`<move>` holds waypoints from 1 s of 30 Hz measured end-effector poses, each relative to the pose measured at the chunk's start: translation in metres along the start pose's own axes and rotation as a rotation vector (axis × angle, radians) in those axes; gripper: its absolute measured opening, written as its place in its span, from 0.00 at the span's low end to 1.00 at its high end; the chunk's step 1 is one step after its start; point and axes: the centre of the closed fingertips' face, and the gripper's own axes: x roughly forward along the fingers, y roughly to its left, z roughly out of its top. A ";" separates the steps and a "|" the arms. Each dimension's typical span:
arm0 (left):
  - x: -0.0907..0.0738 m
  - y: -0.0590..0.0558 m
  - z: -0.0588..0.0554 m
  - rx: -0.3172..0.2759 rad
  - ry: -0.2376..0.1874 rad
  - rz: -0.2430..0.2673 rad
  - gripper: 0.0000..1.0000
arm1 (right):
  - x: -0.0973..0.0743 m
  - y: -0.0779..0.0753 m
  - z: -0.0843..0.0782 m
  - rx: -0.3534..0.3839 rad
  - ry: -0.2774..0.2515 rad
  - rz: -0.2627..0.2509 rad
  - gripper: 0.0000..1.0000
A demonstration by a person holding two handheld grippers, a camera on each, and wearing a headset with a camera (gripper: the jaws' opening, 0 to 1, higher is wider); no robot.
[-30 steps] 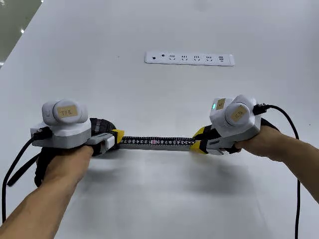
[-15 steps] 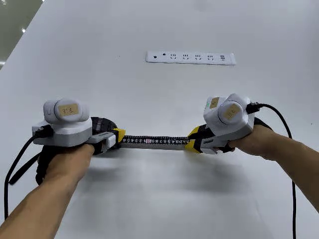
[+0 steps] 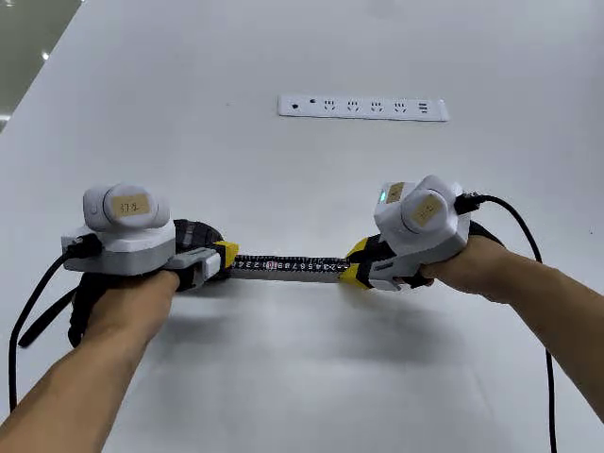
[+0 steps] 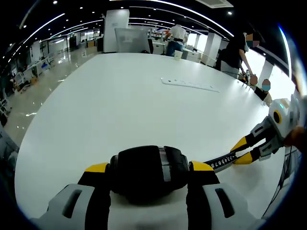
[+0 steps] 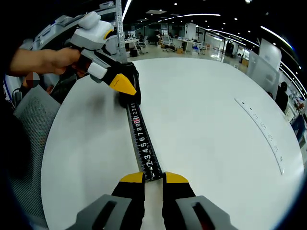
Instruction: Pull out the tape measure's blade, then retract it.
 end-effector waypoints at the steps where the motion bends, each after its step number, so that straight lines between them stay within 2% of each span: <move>1: 0.000 0.000 0.000 0.000 0.001 -0.001 0.59 | 0.001 0.000 0.001 0.001 -0.002 0.001 0.10; 30: -0.002 0.000 -0.001 -0.004 0.006 -0.005 0.60 | 0.017 0.008 0.021 0.010 -0.029 0.021 0.10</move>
